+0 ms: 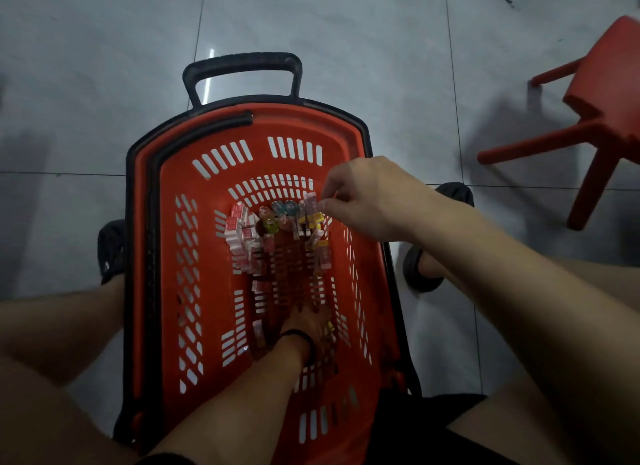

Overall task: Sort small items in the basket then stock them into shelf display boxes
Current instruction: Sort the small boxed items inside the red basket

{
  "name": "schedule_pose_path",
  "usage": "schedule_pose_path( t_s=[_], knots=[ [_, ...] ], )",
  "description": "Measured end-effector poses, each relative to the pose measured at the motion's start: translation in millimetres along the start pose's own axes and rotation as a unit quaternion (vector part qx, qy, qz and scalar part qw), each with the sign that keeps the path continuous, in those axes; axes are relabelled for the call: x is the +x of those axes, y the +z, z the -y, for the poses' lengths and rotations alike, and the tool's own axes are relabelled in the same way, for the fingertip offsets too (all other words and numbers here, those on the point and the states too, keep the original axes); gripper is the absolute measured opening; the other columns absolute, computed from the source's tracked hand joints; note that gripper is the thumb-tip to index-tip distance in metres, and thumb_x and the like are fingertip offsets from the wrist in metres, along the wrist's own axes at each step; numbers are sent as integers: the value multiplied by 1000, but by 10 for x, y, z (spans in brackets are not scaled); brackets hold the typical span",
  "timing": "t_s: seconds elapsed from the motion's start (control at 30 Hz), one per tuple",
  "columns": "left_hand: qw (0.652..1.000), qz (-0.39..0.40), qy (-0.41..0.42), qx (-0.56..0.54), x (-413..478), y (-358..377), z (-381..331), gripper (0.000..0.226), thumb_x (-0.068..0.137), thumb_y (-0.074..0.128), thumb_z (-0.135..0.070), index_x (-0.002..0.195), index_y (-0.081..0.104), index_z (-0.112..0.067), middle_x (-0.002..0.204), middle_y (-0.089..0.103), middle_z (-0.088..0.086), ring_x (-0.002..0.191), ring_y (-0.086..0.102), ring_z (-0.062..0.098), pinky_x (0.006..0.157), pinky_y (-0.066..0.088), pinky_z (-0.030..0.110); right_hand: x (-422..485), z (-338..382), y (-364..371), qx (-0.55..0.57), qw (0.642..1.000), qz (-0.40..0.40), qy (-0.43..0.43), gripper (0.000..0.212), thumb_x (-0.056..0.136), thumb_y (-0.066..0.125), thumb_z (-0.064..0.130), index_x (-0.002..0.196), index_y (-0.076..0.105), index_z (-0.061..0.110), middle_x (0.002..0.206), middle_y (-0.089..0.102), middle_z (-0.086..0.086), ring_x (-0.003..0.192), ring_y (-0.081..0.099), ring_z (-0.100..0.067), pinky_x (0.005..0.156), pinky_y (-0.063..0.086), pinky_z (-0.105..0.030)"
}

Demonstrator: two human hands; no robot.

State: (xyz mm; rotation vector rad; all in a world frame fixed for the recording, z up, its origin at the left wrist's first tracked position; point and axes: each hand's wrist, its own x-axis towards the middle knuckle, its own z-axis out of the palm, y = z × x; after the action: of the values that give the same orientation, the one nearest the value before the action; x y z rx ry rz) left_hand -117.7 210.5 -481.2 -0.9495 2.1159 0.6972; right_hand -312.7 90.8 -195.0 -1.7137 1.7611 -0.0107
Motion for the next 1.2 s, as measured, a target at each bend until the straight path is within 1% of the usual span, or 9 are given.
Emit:
schedule_pose_path(
  t_s=[0.37, 0.47, 0.53, 0.6, 0.7, 0.77, 0.87, 0.97, 1.2],
  knots=[
    [988, 72, 25, -133, -29, 27, 27, 57, 107, 49, -40, 158, 36, -15, 158, 48, 10, 144, 46, 34, 121, 33, 44, -21, 22, 12, -13, 1000, 12, -6, 32, 105, 62, 48, 121, 73, 22, 123, 72, 2, 109, 68, -19, 91, 58, -36],
    [978, 61, 20, -201, -37, -60, 97, 46, 103, 63, -37, 142, 56, -14, 142, 62, 7, 132, 59, 30, 108, 46, 33, -23, 31, 16, -25, 1000, 14, -12, 33, 105, 61, 50, 119, 73, 23, 122, 71, 2, 107, 67, -19, 82, 52, -31],
    [964, 55, -6, -259, -52, -54, 138, 38, 105, 63, -29, 138, 57, -11, 139, 64, 11, 123, 62, 27, 91, 50, 22, -26, 37, 19, -27, 999, 17, -16, 33, 105, 61, 51, 118, 73, 23, 121, 72, 2, 106, 67, -18, 80, 49, -30],
    [943, 55, -28, -326, -104, -95, 147, 38, 104, 63, -24, 139, 57, -10, 143, 62, 15, 120, 63, 28, 91, 52, 20, -33, 43, 16, -25, 999, 23, -20, 34, 105, 60, 51, 120, 73, 23, 122, 72, 1, 106, 67, -19, 81, 51, -30],
    [876, 76, -38, -475, -184, -129, 180, 32, 100, 70, -23, 129, 62, -14, 124, 70, 12, 99, 69, 23, 81, 60, 28, -40, 53, -3, -28, 999, 31, -30, 35, 106, 60, 50, 122, 74, 22, 125, 71, 1, 110, 67, -19, 82, 50, -29],
    [809, 73, -56, -580, -312, -177, 193, 15, 103, 66, -23, 114, 69, -14, 98, 73, 9, 78, 70, 19, 71, 58, 37, -54, 76, -31, -32, 998, 33, -41, 36, 105, 61, 50, 122, 74, 22, 128, 71, 1, 113, 66, -19, 85, 51, -30],
    [710, 73, -61, -698, -519, -286, 241, 9, 104, 66, -19, 106, 69, -10, 79, 69, 6, 67, 68, 22, 71, 56, 43, -91, 130, -71, -50, 997, 32, -56, 37, 104, 62, 50, 122, 75, 20, 128, 71, -1, 114, 66, -20, 85, 49, -30],
    [613, 61, -22, -788, -720, -543, 240, 12, 103, 65, -19, 109, 71, -11, 92, 71, 11, 77, 69, 26, 80, 56, 45, -148, 193, -116, -54, 996, 28, -63, 36, 105, 61, 47, 123, 76, 20, 130, 71, -2, 115, 66, -20, 85, 49, -31],
    [517, -70, 62, -851, -1141, -1284, 167, 34, 102, 62, -5, 135, 64, -11, 122, 73, 15, 106, 72, 30, 80, 61, 43, -240, 277, -126, -72, 996, 30, -42, 45, 98, 70, 54, 127, 73, 20, 131, 70, -2, 116, 66, -22, 97, 56, -38]
  ],
)
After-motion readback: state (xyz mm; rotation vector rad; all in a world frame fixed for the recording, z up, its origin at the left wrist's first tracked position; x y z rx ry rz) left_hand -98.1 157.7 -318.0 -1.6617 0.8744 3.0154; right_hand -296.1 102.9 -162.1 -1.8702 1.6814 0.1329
